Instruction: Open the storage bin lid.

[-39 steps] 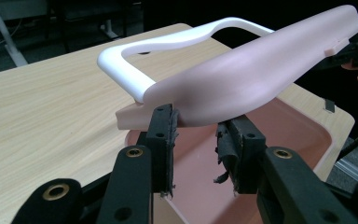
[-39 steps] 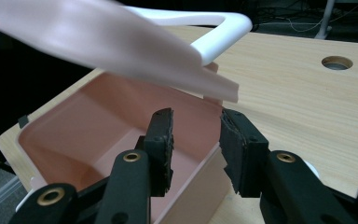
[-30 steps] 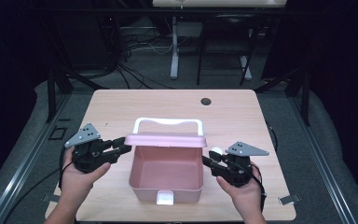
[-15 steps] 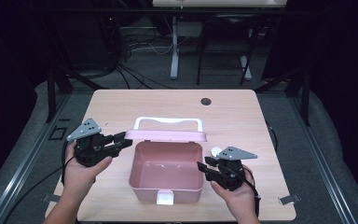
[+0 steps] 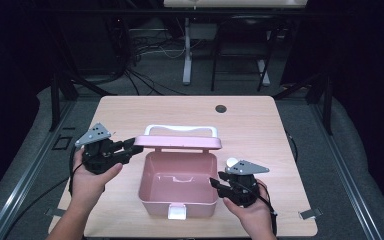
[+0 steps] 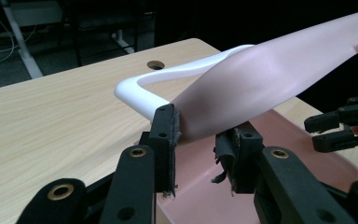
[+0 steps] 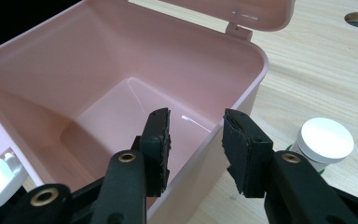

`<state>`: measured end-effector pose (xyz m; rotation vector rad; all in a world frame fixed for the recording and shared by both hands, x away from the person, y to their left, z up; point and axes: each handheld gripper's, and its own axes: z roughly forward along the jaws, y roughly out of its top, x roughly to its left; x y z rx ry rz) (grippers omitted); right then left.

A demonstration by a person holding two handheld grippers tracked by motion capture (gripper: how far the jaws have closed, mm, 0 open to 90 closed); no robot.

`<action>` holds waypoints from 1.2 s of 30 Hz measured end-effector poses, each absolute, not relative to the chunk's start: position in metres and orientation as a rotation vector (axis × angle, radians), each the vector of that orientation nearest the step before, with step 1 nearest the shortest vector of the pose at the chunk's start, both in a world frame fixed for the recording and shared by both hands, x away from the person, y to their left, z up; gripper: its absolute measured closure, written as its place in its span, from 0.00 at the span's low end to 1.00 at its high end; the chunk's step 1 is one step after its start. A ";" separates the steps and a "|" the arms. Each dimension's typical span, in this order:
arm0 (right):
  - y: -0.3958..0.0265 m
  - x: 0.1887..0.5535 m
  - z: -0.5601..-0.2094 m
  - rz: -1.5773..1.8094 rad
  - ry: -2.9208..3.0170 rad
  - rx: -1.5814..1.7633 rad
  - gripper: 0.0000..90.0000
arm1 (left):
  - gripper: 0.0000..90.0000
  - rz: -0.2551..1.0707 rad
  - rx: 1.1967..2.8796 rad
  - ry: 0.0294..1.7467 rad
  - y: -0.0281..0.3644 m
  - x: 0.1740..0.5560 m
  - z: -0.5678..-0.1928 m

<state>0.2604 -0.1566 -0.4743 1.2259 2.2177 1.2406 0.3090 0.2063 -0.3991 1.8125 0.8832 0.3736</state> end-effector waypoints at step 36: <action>-0.159 0.265 -0.482 1.225 2.237 1.246 0.71 | 0.79 0.401 1.796 0.923 0.202 0.330 -0.404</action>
